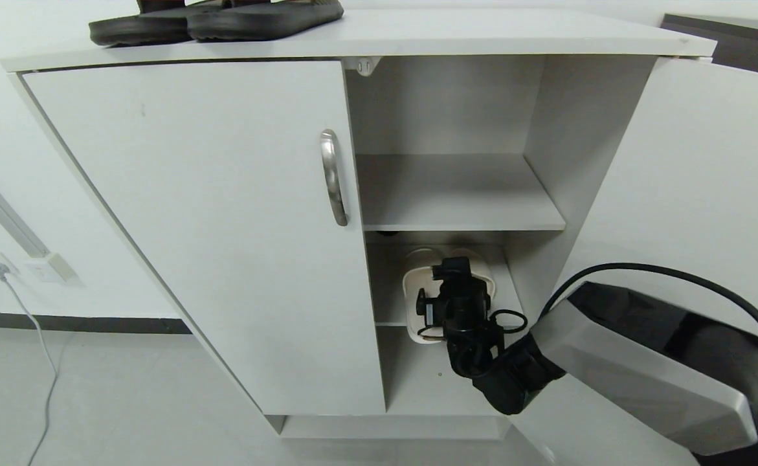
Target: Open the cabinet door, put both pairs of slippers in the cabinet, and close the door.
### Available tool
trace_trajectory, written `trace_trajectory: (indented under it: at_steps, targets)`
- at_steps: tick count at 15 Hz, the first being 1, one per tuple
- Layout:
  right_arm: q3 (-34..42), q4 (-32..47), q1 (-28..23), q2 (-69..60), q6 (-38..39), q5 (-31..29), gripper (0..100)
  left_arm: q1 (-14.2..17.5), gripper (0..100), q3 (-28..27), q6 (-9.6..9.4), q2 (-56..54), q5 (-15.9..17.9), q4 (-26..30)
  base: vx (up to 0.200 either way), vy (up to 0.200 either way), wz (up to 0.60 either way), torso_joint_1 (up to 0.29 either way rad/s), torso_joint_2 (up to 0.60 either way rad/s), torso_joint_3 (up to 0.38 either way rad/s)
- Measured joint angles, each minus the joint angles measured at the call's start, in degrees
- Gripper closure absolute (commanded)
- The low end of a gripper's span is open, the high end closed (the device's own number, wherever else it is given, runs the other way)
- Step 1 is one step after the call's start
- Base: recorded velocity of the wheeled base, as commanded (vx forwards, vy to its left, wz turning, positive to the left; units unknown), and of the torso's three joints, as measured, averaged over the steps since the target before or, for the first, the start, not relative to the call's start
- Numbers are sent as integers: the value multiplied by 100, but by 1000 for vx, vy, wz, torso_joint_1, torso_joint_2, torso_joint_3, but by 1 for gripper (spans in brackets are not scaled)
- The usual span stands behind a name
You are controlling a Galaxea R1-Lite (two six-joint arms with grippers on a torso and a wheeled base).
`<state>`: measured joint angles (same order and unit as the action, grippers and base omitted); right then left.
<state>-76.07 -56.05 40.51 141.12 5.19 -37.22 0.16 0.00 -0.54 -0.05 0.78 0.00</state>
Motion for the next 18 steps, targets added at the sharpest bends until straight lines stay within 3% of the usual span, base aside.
trace_trajectory:
  at_steps: [9, 18]
  targets:
    - [3159, -1601, 767, -1428, 6, 0, 0, 0, 100, 0, -17, 2, 1, 0, 0, 0, 0, 0, 0, 0]
    - [3429, -1870, 922, -1690, -132, -2, 0, 0, 100, 0, -37, 0, -12, 0, 0, 0, 0, 0, 0, 0]
